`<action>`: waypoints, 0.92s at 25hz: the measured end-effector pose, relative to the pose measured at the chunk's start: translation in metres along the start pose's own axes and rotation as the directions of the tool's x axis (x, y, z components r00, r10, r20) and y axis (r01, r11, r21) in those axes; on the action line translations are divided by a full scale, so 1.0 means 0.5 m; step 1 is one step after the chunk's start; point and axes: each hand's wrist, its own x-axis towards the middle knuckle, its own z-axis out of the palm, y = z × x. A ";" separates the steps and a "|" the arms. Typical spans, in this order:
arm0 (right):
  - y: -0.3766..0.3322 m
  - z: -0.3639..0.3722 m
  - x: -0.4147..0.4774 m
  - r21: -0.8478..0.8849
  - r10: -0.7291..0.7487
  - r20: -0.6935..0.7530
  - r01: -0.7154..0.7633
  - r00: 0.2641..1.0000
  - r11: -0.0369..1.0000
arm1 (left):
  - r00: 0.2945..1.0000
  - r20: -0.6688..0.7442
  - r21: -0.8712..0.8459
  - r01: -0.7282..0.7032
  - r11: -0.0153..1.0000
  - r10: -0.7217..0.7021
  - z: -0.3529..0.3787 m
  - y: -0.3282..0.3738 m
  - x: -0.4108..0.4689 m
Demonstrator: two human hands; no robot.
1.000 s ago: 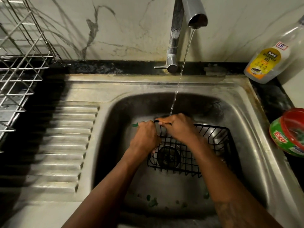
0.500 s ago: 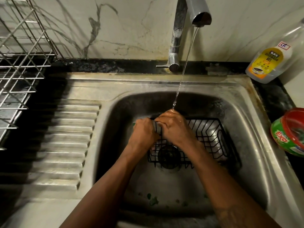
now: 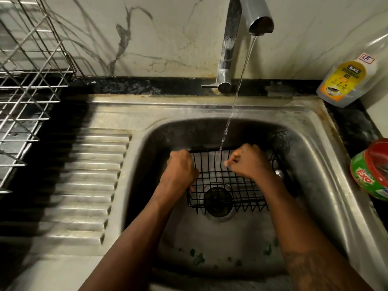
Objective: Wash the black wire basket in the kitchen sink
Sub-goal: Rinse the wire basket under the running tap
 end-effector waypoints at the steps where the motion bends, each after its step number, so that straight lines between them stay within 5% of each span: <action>1: -0.029 0.011 -0.001 -0.026 -0.078 0.040 0.079 0.996 0.997 | 0.999 0.031 -0.037 0.029 0.999 -0.028 0.003 0.003 0.003; 5: -0.131 0.072 0.003 -0.024 -0.319 0.087 0.322 0.944 0.947 | 0.999 -0.006 -0.149 0.052 0.987 -0.053 -0.002 0.023 -0.008; 11: 0.007 0.021 0.007 0.075 0.021 0.041 -0.024 0.999 0.997 | 0.997 -0.081 0.030 -0.008 1.000 0.011 -0.027 -0.015 -0.003; 14: 0.001 0.029 0.011 -0.050 0.028 -0.035 -0.030 0.999 0.998 | 0.994 -0.101 0.121 -0.019 0.992 0.032 -0.034 -0.021 -0.011; 19: -0.110 0.055 0.008 -0.107 -0.205 0.093 0.214 0.974 0.971 | 0.990 -0.115 0.181 -0.057 0.982 0.078 -0.029 -0.009 -0.013; 23: -0.156 0.075 0.001 0.071 -0.359 0.214 0.352 0.908 0.933 | 0.989 -0.069 0.184 -0.119 0.976 0.134 -0.019 0.004 -0.019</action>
